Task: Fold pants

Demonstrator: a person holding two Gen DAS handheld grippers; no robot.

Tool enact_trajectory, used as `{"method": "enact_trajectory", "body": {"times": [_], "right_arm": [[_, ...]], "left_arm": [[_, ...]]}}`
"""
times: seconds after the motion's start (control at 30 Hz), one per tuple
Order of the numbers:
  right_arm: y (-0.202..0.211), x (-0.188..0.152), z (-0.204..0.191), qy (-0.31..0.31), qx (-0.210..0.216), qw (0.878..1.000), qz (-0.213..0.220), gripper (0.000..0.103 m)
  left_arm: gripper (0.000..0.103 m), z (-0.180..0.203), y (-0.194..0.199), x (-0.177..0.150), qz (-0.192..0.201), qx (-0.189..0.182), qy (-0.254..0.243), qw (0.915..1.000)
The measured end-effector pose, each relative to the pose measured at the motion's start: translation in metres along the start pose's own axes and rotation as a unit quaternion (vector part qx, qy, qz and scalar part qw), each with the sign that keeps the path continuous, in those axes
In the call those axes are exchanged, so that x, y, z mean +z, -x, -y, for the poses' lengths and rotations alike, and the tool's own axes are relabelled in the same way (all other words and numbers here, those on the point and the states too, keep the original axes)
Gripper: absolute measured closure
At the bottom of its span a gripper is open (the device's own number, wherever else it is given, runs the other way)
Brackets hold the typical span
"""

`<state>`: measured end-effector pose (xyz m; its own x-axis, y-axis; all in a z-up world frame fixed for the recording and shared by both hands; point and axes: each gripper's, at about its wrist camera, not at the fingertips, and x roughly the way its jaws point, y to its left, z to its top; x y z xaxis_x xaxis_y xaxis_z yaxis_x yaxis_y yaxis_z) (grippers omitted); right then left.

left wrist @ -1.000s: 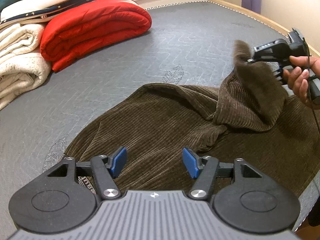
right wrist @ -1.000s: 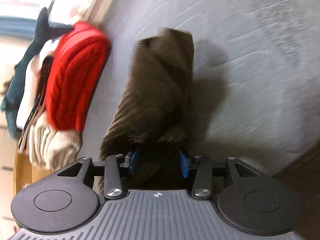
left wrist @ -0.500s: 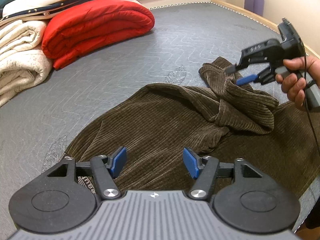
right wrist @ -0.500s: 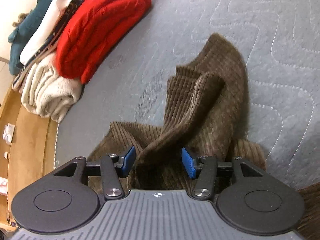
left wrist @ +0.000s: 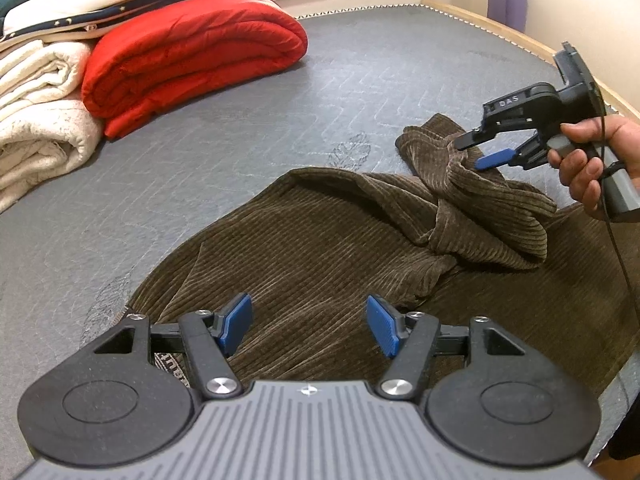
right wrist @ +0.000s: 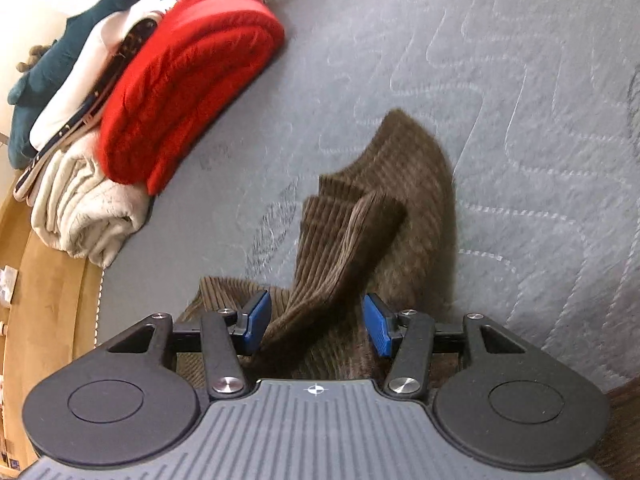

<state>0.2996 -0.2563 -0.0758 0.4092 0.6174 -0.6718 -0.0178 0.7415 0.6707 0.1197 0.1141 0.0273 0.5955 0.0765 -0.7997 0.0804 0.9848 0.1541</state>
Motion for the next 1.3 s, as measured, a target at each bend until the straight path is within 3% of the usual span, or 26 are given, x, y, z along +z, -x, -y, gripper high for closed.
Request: {"method": "enact_trajectory", "body": {"times": [0.07,0.13,0.2,0.23,0.33,0.4,0.47,0.53,0.6,0.63,0.67,0.7,0.8,0.9,1.03,1.1,1.23,1.27,1.3], "right_arm": [[-0.010,0.000,-0.002,-0.007,0.002,1.000,-0.004,0.051],[-0.022,0.000,-0.005,-0.006,-0.006,1.000,-0.009,0.064],[-0.030,0.000,-0.011,0.007,-0.013,1.000,-0.008,0.088],[-0.031,0.002,-0.014,0.015,-0.015,1.000,-0.001,0.093],[-0.014,0.015,-0.025,0.021,0.019,0.999,0.042,0.096],[0.021,0.032,-0.027,0.015,0.049,0.993,0.109,0.097],[0.074,0.051,-0.011,-0.025,0.077,0.974,0.213,0.097],[0.138,0.062,0.031,-0.093,0.082,0.930,0.346,0.097],[0.189,0.062,0.081,-0.141,0.006,0.883,0.449,0.097],[0.204,0.062,0.104,-0.160,-0.037,0.867,0.471,0.097],[0.212,0.062,0.129,-0.183,-0.081,0.860,0.470,0.097],[0.212,0.062,0.158,-0.211,-0.116,0.862,0.446,0.097],[0.189,0.056,0.205,-0.243,-0.160,0.879,0.377,0.096],[0.169,0.059,0.226,-0.228,-0.156,0.904,0.326,0.092],[0.169,0.056,0.241,-0.240,-0.147,0.903,0.324,0.089],[0.167,0.056,0.245,-0.253,-0.150,0.900,0.320,0.069],[0.168,0.055,0.251,-0.251,-0.143,0.903,0.317,0.067],[0.167,0.057,0.252,-0.252,-0.144,0.902,0.319,0.067],[0.167,0.059,0.252,-0.255,-0.143,0.900,0.322,0.068]], "left_arm": [[0.034,0.001,-0.002,-0.001,-0.002,0.003,0.000,1.0000],[0.034,0.001,-0.003,-0.002,-0.006,0.004,0.005,1.0000],[0.034,0.001,-0.005,-0.003,-0.008,0.006,0.012,0.9999],[0.034,0.002,-0.007,-0.003,-0.008,0.008,0.014,0.9998],[0.034,0.007,-0.011,-0.002,-0.006,0.013,0.012,0.9998],[0.034,0.012,-0.013,0.000,0.003,0.012,0.006,0.9999],[0.034,0.017,-0.012,0.002,0.019,0.004,0.004,0.9998],[0.034,0.021,-0.011,0.005,0.034,-0.014,0.009,0.9993],[0.034,0.027,-0.014,0.008,0.046,-0.031,0.018,0.9983],[0.034,0.031,-0.017,0.011,0.050,-0.040,0.023,0.9977],[0.034,0.037,-0.023,0.014,0.051,-0.050,0.028,0.9970],[0.034,0.042,-0.029,0.017,0.050,-0.059,0.031,0.9965],[0.034,0.067,-0.054,0.028,0.042,-0.082,0.032,0.9952],[0.034,0.089,-0.085,0.032,0.025,-0.105,0.040,0.9933],[0.034,0.106,-0.126,0.027,0.001,-0.095,0.041,0.9947],[0.031,0.106,-0.141,0.024,-0.006,-0.094,0.047,0.9945],[0.030,0.106,-0.159,0.020,-0.022,-0.079,0.046,0.9956],[0.033,0.105,-0.161,0.020,-0.025,-0.079,0.044,0.9956],[0.050,0.104,-0.162,0.020,-0.025,-0.078,0.038,0.9959]]}}
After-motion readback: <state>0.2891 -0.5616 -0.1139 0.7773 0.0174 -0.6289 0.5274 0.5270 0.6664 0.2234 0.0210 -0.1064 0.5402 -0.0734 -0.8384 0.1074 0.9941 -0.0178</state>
